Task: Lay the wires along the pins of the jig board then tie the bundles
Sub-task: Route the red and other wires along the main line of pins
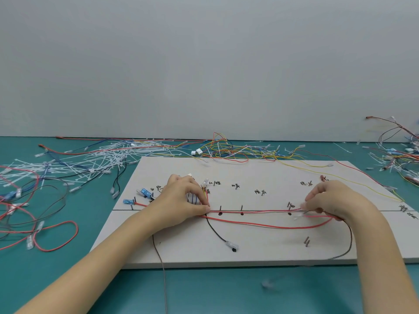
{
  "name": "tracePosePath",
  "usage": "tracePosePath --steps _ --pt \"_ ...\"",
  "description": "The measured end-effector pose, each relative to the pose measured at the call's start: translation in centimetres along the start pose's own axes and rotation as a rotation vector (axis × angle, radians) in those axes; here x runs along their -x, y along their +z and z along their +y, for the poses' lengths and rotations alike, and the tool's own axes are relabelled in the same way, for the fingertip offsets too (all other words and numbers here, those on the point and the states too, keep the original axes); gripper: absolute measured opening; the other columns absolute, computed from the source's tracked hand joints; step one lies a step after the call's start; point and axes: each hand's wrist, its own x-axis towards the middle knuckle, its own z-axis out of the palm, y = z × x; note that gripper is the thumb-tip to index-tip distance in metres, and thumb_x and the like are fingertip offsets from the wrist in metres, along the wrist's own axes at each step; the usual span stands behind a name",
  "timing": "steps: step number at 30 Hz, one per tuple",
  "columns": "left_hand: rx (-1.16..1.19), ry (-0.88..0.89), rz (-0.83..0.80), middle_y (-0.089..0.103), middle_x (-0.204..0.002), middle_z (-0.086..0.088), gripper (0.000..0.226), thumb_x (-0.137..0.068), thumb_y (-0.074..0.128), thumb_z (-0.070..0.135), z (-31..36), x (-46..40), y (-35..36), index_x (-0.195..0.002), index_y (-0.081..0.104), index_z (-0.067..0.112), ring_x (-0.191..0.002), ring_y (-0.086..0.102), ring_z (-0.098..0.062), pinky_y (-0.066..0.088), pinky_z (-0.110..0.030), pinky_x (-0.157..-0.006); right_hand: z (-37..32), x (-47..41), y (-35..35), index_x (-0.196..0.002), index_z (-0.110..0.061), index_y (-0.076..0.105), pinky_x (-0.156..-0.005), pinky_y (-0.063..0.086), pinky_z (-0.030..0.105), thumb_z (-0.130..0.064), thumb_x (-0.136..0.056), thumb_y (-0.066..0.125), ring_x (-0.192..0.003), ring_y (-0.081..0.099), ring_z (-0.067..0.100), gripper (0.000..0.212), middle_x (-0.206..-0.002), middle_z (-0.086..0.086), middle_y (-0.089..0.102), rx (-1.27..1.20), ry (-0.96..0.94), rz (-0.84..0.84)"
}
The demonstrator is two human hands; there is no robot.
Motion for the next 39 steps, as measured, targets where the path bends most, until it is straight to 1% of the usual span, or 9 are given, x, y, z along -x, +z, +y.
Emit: tracePosePath --steps 3,10,15,23,29,31,34,37,39 --pt "0.005 0.001 0.000 0.060 -0.095 0.016 0.020 -0.074 0.082 0.030 0.0 0.0 0.0 -0.066 0.067 0.042 -0.106 0.034 -0.010 0.028 -0.023 -0.088 -0.1 -0.1 0.1 -0.077 -0.005 0.065 -0.053 0.031 0.027 -0.001 -0.076 0.078 -0.062 0.049 0.018 0.014 -0.066 0.008 0.058 -0.010 -0.016 0.041" --pt "0.001 0.003 0.003 0.060 -0.095 0.017 0.022 -0.074 0.082 0.029 0.0 0.0 0.0 -0.066 0.066 0.042 -0.108 0.036 -0.012 0.032 -0.027 -0.094 -0.1 -0.7 0.6 -0.079 -0.006 0.064 -0.055 0.032 0.025 0.010 -0.083 0.057 -0.080 0.051 0.022 0.018 -0.080 0.010 0.058 0.019 -0.004 0.040" --pt "0.001 0.005 -0.006 0.060 -0.096 0.017 0.021 -0.075 0.081 0.030 0.0 0.0 -0.1 -0.066 0.066 0.042 -0.108 0.035 -0.012 0.032 -0.027 -0.094 0.2 -1.2 0.7 -0.075 -0.010 0.063 -0.056 0.035 0.026 0.003 -0.082 0.063 -0.070 0.050 0.024 0.015 -0.069 0.006 0.060 0.073 0.021 0.066" --pt "-0.076 0.113 -0.011 0.061 -0.086 0.017 0.019 -0.080 0.077 0.031 0.0 0.0 -0.1 -0.069 0.065 0.040 -0.095 0.046 -0.004 0.038 -0.026 -0.090 0.0 -1.3 1.0 -0.082 -0.009 0.066 -0.076 0.045 0.033 -0.009 -0.080 0.074 -0.092 0.059 0.033 0.009 -0.077 0.006 0.057 0.132 0.046 0.102" --pt "-0.230 0.205 0.034 0.057 -0.080 0.017 0.011 -0.084 0.072 0.025 0.3 0.0 0.3 -0.075 0.067 0.028 -0.088 0.049 -0.007 0.043 -0.030 -0.084 0.5 -1.1 0.2 -0.072 -0.006 0.047 -0.061 0.034 0.030 -0.015 -0.077 0.081 -0.063 0.042 0.026 0.035 -0.065 0.010 0.046 0.081 0.125 0.060" --pt "-0.247 0.223 0.052 0.055 -0.080 0.018 0.010 -0.084 0.071 0.024 0.2 0.0 0.4 -0.075 0.067 0.027 -0.089 0.047 -0.008 0.042 -0.029 -0.083 0.8 -1.0 0.0 -0.096 -0.004 0.049 -0.065 0.036 0.032 -0.017 -0.075 0.083 -0.074 0.046 0.028 0.043 -0.085 0.013 0.050 0.037 0.137 0.058" --pt "-0.255 0.247 0.075 0.055 -0.080 0.017 0.010 -0.084 0.072 0.022 0.2 0.1 0.6 -0.075 0.068 0.024 -0.089 0.046 -0.008 0.040 -0.026 -0.081 1.2 -1.3 -0.1 -0.129 -0.001 0.039 -0.081 0.042 0.039 -0.023 -0.070 0.087 -0.103 0.049 0.034 0.080 -0.120 0.017 0.046 0.015 0.165 0.088" --pt "-0.248 0.252 0.099 0.053 -0.078 0.017 0.011 -0.083 0.073 0.019 0.1 0.0 0.8 -0.074 0.068 0.022 -0.088 0.044 -0.006 0.036 -0.020 -0.078 1.6 -1.5 -0.2 -0.135 -0.004 0.034 -0.089 0.046 0.044 -0.034 -0.066 0.089 -0.115 0.052 0.038 0.092 -0.134 0.022 0.040 0.031 0.186 0.099" --pt "-0.241 0.248 0.100 0.053 -0.078 0.017 0.012 -0.082 0.074 0.017 0.0 0.0 0.8 -0.073 0.068 0.022 -0.087 0.044 -0.006 0.035 -0.017 -0.076 1.9 -1.7 -0.1 -0.126 -0.004 0.041 -0.080 0.045 0.040 -0.038 -0.067 0.087 -0.108 0.058 0.036 0.082 -0.125 0.022 0.049 0.039 0.179 0.060"
